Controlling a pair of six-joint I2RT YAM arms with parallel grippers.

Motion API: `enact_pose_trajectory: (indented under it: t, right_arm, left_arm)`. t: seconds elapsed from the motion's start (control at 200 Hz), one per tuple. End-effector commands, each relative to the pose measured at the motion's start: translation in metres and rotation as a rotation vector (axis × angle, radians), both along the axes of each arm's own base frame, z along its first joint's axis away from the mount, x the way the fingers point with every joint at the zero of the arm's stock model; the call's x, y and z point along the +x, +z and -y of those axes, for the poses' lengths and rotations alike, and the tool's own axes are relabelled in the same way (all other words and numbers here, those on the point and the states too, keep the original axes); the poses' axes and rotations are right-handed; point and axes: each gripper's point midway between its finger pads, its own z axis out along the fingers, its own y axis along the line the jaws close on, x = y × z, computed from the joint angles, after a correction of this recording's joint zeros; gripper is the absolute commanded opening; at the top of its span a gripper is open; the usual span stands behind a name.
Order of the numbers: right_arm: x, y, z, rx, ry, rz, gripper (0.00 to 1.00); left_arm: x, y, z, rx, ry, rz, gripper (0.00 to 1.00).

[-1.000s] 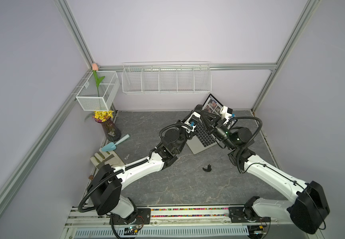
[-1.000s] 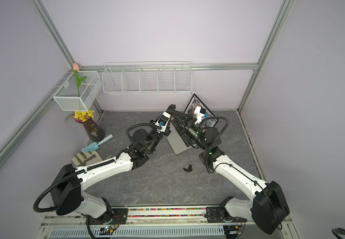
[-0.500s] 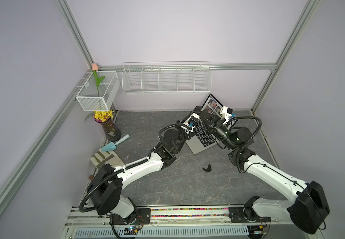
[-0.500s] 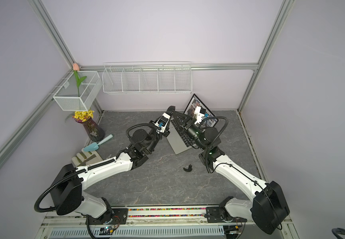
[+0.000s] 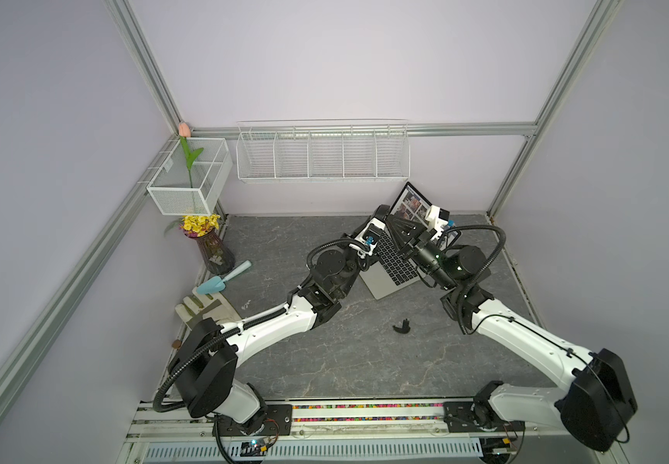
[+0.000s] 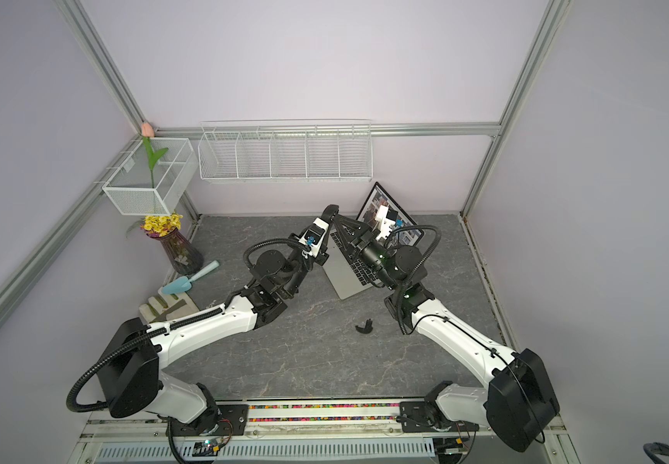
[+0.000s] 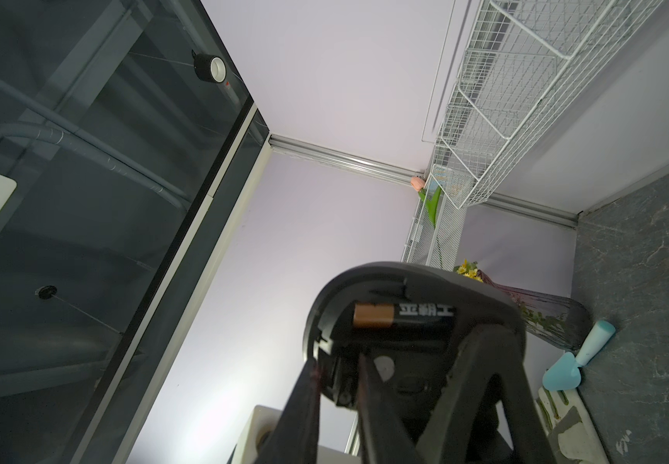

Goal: Insert the wireless mouse receiver into the laptop
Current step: Take out the USB plug from the mouse.

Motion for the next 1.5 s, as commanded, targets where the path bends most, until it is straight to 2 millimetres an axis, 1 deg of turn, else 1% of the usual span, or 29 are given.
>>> enact_pose_trajectory:
  t: [0.0,0.245,0.555,0.62,0.8,0.97,1.07,1.175,1.325,1.41,1.495]
  right_arm:
    - [-0.005,0.015,-0.006,0.037,0.041,0.021,0.19]
    - [-0.005,0.016,-0.008,0.024,0.043,0.021,0.18]
    - [-0.010,0.028,-0.006,0.035,0.045,0.061,0.18]
    - [-0.011,0.030,-0.006,0.010,0.035,0.086,0.17]
    - [-0.012,0.032,-0.007,-0.012,0.037,0.095,0.17]
    - [-0.013,0.036,-0.007,0.002,0.038,0.111,0.17]
    - [-0.015,0.040,-0.006,0.004,0.039,0.120,0.14]
    - [-0.014,0.037,-0.003,0.000,0.025,0.115,0.09]
    - [-0.014,0.031,0.001,-0.004,0.008,0.101,0.07]
    - [-0.012,0.024,0.003,-0.009,-0.005,0.083,0.07]
    - [-0.008,0.011,0.006,-0.024,-0.022,0.048,0.07]
  left_arm:
    - [-0.014,-0.006,0.022,0.048,-0.075,0.026,0.00]
    - [-0.016,-0.009,0.026,0.082,-0.079,0.035,0.00]
    - [-0.015,-0.017,0.029,0.117,-0.073,0.035,0.00]
    - [-0.015,-0.020,0.031,0.126,-0.077,0.032,0.00]
    - [-0.015,-0.023,0.035,0.147,-0.083,0.036,0.00]
    - [-0.016,-0.026,0.038,0.164,-0.081,0.039,0.00]
    - [-0.014,-0.028,0.037,0.172,-0.073,0.039,0.00]
    - [-0.013,-0.026,0.036,0.163,-0.062,0.036,0.00]
    - [-0.009,-0.020,0.031,0.132,-0.040,0.024,0.00]
    - [-0.002,-0.014,0.021,0.077,-0.026,-0.001,0.00]
    - [0.005,-0.004,0.008,0.019,0.002,-0.022,0.00]
